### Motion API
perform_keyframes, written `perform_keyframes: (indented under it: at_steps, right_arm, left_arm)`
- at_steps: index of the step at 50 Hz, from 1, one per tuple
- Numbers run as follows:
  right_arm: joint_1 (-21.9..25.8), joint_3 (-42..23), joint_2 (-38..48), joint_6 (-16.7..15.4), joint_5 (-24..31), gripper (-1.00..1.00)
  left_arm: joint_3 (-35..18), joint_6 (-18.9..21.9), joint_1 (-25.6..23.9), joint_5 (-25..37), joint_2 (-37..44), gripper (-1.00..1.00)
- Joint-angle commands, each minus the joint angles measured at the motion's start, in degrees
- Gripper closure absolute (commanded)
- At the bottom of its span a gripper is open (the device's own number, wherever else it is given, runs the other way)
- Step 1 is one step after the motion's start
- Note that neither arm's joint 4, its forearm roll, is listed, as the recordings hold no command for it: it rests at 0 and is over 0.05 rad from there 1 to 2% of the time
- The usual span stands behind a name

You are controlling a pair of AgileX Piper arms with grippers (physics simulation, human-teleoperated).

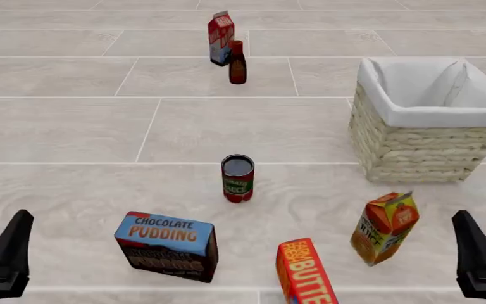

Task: Pick the tomato sauce and place it in the basket.

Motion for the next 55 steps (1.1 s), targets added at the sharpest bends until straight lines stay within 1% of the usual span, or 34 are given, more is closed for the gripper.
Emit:
perform_keyframes:
  at_steps: [1,2,6,15,16,17,20,23,24,25,27,29,30,31,32,33,34,35,36,37,38,40,43,44,46,47,48,49,52,54,55]
  right_arm:
    - [1.4,-0.7,0.0,-0.8,0.9,-1.0]
    - [2.1,-1.5,0.0,-2.1,2.3,-1.0]
    - [1.8,-2.8,0.0,-1.3,3.1,-1.0]
    - [2.4,-3.3,0.0,-2.0,4.0,-1.0]
    - [1.9,-1.9,14.9,-2.2,-11.1,-1.0]
    - [2.2,-1.9,19.8,-2.3,-16.0,-1.0]
    - [2.2,-1.9,22.4,-2.7,-17.2,-1.0]
    - [2.6,-1.6,20.4,-2.6,-16.5,-1.0]
    - [2.0,-1.5,24.1,0.2,-21.5,-1.0]
    - [2.1,-1.6,24.4,0.6,-22.0,-1.0]
    - [3.7,-2.1,23.7,0.5,-21.6,-1.0]
    - [4.3,-2.6,25.0,0.1,-22.0,-1.0]
    - [5.7,-2.6,25.2,0.7,-22.6,-1.0]
    - [7.6,-7.1,24.6,-0.7,-18.4,-1.0]
    - [8.1,-13.3,26.4,0.2,-13.8,-1.0]
    - [9.3,-14.2,26.9,-0.2,-14.3,-1.0]
    - [9.3,-14.2,26.9,-0.2,-14.3,-1.0]
    - [9.5,-14.3,28.2,-1.0,-15.4,-1.0]
    - [10.4,-16.2,28.2,-2.3,-14.1,-1.0]
    - [11.5,-18.0,28.5,-2.6,-12.9,-1.0]
    - [12.8,-20.1,31.3,-3.2,-13.0,-1.0]
    - [13.5,-20.4,32.6,-3.6,-13.9,-1.0]
    - [15.3,-22.6,38.0,-5.0,-15.3,-1.0]
    - [16.6,-24.1,40.1,-3.3,-15.1,-1.0]
    - [16.8,-24.7,40.7,-2.9,-15.2,-1.0]
    - [16.5,-26.2,43.8,-3.8,-14.3,-1.0]
    - [17.4,-27.7,46.9,-5.1,-14.1,-1.0]
    - [17.8,-28.3,47.9,-5.5,-14.3,-1.0]
    - [18.8,-30.1,49.3,-4.1,-14.4,-1.0]
    - [19.2,-31.3,51.0,-4.9,-14.6,-1.0]
    - [20.3,-31.9,52.1,-5.9,-14.6,-1.0]
  left_arm:
    - [-0.1,0.0,0.0,-0.1,0.3,-1.0]
    - [-0.1,0.0,0.0,-0.1,0.3,-1.0]
    - [-0.1,0.0,0.0,-0.1,0.3,-1.0]
    - [-0.1,0.0,0.0,-0.1,0.3,-1.0]
    - [-0.1,0.0,0.0,-0.1,0.3,-1.0]
    - [-0.1,0.0,0.0,-0.1,0.3,-1.0]
    - [-0.1,0.0,0.0,-0.1,0.3,-1.0]
    - [-0.1,0.0,0.0,-0.1,0.3,-1.0]
    - [-0.1,0.0,0.0,-0.1,0.3,-1.0]
    - [-0.1,0.0,0.0,-0.1,0.3,-1.0]
    - [-0.1,0.0,0.0,-0.1,0.3,-1.0]
    - [-0.1,0.0,0.0,-0.1,0.3,-1.0]
    - [-0.1,0.0,0.0,-0.1,0.3,-1.0]
    - [-0.1,0.0,0.0,-0.1,0.3,-1.0]
    - [-0.1,0.0,0.0,-0.1,0.3,-1.0]
    - [-0.1,0.0,0.0,-0.1,0.3,-1.0]
    - [-0.1,0.0,0.0,-0.1,0.3,-1.0]
    - [-0.1,0.0,0.0,-0.1,0.3,-1.0]
    - [-0.1,0.0,0.0,-0.1,0.3,-1.0]
    - [-0.1,0.0,0.0,-0.1,0.3,-1.0]
    - [-0.1,0.0,0.0,-0.1,0.3,-1.0]
    - [-0.1,0.0,0.0,-0.1,0.3,-1.0]
    - [-0.1,0.0,0.0,-0.1,0.3,-1.0]
    - [-0.1,0.0,0.0,-0.1,0.3,-1.0]
    - [-0.1,0.0,0.0,-0.1,0.3,-1.0]
    - [-0.1,0.0,0.0,-0.1,0.3,-1.0]
    - [-0.1,0.0,0.0,-0.1,0.3,-1.0]
    - [-0.1,0.0,0.0,-0.1,0.3,-1.0]
    - [-0.1,0.0,0.0,-0.1,0.3,-1.0]
    - [-0.1,0.0,0.0,-0.1,0.3,-1.0]
    - [-0.1,0.0,0.0,-0.1,0.3,-1.0]
